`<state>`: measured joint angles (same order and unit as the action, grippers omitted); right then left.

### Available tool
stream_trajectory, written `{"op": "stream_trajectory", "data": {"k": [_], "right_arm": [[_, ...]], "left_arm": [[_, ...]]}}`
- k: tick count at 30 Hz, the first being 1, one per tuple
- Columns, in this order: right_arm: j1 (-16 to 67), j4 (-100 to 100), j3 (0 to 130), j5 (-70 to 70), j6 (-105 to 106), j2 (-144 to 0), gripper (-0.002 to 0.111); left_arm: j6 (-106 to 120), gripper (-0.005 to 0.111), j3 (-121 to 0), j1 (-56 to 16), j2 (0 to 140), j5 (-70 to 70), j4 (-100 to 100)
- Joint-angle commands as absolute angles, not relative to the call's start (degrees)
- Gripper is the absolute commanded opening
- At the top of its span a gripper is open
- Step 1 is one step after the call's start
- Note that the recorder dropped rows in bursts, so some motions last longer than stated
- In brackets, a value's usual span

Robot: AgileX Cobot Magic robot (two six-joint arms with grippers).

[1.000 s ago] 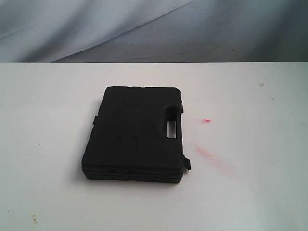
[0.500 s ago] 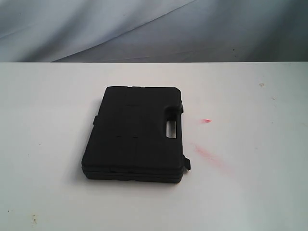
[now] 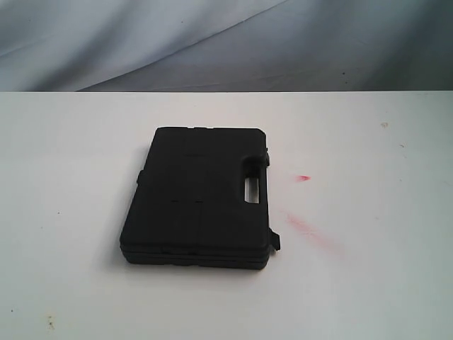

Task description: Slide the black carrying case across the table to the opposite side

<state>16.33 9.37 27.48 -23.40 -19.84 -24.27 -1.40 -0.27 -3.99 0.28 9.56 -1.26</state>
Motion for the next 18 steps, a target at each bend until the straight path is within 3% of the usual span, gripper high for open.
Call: {"op": "stream_trajectory", "data": {"k": [1,18], "right_arm": [[21.41,11.4,30.07,-24.92,-20.41,-31.65,0.0],[35.54,17.43,47.16,-31.12,-25.03,-63.67,0.0]], "left_arm": [[-1.43,0.0,0.0,-4.26,0.0,9.3,-1.13],[-1.43,0.0,0.0,-4.26,0.0,9.3,-1.13]]}}
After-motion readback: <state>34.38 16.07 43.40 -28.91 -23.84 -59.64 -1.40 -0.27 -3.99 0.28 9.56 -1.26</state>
